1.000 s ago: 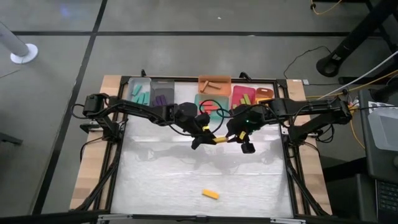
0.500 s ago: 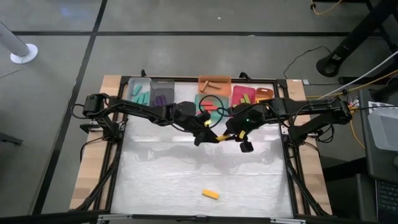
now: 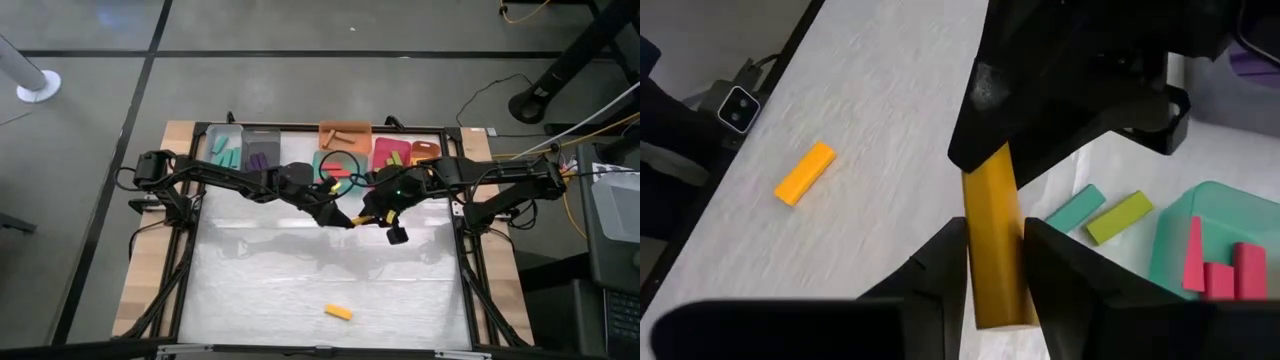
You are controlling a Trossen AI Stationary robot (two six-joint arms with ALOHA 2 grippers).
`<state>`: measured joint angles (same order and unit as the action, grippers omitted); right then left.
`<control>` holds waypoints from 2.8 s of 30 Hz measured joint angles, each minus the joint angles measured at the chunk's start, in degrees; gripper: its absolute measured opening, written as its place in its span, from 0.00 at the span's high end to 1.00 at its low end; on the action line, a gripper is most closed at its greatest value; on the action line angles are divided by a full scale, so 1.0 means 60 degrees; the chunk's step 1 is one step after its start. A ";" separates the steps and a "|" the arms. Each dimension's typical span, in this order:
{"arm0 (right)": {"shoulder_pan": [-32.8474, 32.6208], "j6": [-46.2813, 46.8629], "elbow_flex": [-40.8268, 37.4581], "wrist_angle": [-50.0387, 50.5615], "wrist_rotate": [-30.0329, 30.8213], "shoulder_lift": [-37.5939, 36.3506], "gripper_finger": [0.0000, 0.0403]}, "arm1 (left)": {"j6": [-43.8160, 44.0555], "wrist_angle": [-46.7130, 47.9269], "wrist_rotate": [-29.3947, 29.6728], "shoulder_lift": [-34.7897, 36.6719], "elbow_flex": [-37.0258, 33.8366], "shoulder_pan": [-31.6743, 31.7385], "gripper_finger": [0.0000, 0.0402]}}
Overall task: Sort blocks
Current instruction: Put the left yellow block into the right orange bin
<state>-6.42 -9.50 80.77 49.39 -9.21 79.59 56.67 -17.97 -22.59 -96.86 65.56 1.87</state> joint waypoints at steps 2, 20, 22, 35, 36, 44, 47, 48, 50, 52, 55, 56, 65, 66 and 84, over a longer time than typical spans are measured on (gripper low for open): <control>0.0000 -0.0004 0.0000 0.0000 0.0004 0.0000 0.74 | 0.0246 -0.0147 -0.0004 -0.0004 -0.0004 0.0000 0.75; -0.0017 -0.0058 0.0004 0.0079 0.0761 -0.0008 0.82 | 0.2436 -0.0689 0.0015 -0.0015 -0.0015 0.0018 0.75; -0.0017 -0.0071 0.0004 0.0095 0.0785 -0.0011 0.86 | 0.2458 -0.0678 0.0015 -0.0015 -0.0015 0.0018 0.75; 0.0018 0.0061 -0.0015 0.0683 0.0814 0.0022 0.85 | -0.0583 -0.0254 0.1106 0.0000 0.0014 0.0011 0.56; 0.0018 0.0058 -0.0015 0.0844 0.0880 0.0025 0.85 | -0.1021 -0.0225 0.1223 0.0000 0.0015 0.0055 0.55; 0.0092 0.0035 -0.0015 0.3090 0.2614 0.0025 0.85 | -0.3790 0.0049 0.1242 0.0000 0.0018 0.0621 0.53; 0.0445 0.0036 -0.0015 0.4132 0.3237 0.0025 0.84 | -0.4394 0.0609 0.1239 0.0000 0.0018 0.0853 0.54; 0.0631 0.0033 -0.0015 0.4468 0.3437 0.0025 0.85 | -0.4525 0.0820 0.1239 0.0000 0.0018 0.0922 0.54; 0.1101 0.0031 -0.0015 0.4990 0.3761 0.0022 0.85 | -0.4649 0.1240 0.1236 0.0000 0.0018 0.1029 0.54; 0.1682 0.0002 -0.0015 0.5380 0.3964 0.0022 0.85 | -0.4852 0.1674 0.1222 0.0000 0.0018 0.1087 0.54; 0.2779 -0.0196 -0.0029 0.5604 0.4039 0.0018 0.84 | -0.5413 0.2314 0.1217 0.0000 0.0015 0.1096 0.55; 0.3173 -0.0263 -0.0083 0.5577 0.4040 0.0011 0.84 | -0.5641 0.2505 0.1201 0.0000 0.0011 0.1080 0.55; 0.6428 -0.0433 -0.1372 0.4796 0.3438 0.0007 0.84 | -0.8137 0.4059 0.1344 0.0000 0.0004 0.0688 0.55; 0.6682 -0.0431 -0.1528 0.4670 0.3357 0.0007 0.84 | -0.8354 0.4134 0.1486 -0.0001 0.0001 0.0656 0.55; 0.8663 -0.0469 -0.3179 0.2960 0.2949 0.0007 0.81 | -1.0042 0.4177 0.1859 -0.1060 0.0000 0.0557 0.55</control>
<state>45.57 -12.31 61.70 67.15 8.48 79.64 -3.58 7.09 -11.44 -103.22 65.56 5.21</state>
